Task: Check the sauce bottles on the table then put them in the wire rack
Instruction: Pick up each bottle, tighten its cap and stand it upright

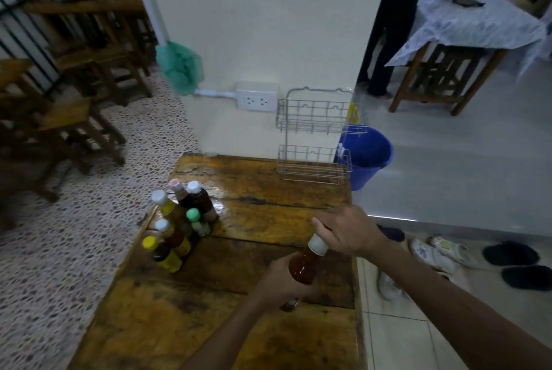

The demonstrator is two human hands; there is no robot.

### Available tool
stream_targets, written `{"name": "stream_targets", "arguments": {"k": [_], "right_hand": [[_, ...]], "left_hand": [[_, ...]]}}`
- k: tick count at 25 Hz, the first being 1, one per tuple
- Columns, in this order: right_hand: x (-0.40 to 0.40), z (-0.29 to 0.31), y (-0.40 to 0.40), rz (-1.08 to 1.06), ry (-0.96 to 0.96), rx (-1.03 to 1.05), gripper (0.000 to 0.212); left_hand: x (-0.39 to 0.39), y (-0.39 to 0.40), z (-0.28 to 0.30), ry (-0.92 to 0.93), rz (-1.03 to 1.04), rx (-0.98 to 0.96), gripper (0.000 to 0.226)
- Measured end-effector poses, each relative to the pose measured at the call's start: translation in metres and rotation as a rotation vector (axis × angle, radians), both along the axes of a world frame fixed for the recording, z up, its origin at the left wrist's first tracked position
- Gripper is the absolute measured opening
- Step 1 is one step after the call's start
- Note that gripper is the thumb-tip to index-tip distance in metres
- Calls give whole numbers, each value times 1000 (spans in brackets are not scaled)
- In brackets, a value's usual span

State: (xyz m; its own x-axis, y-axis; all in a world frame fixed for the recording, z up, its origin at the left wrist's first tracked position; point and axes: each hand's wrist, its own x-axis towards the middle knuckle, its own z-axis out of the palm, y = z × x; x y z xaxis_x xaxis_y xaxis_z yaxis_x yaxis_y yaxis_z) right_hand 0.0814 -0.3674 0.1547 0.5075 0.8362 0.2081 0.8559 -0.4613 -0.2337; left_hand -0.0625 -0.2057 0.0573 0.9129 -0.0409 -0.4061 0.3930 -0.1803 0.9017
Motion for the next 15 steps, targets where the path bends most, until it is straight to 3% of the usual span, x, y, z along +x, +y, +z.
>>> {"name": "stream_targets", "arguments": {"k": [3, 6, 8, 10, 13, 15], "right_hand": [[-19, -22, 33, -50, 95, -58, 35], [-34, -44, 53, -137, 200, -98, 45], [-44, -62, 62, -133, 166, -217, 48], [-53, -76, 68, -71, 38, -433, 28], [-63, -70, 81, -93, 186, -679, 23], [-71, -70, 90, -158, 250, -677, 31]], "left_hand": [[-27, 23, -4, 38, 90, 108, 34], [-45, 42, -9, 45, 129, 335, 41], [-53, 53, -14, 82, 127, 473, 57], [-60, 61, -19, 85, 106, 597, 62], [-68, 73, -18, 33, -11, 807, 52], [-70, 86, -17, 47, -81, 879, 55]]}}
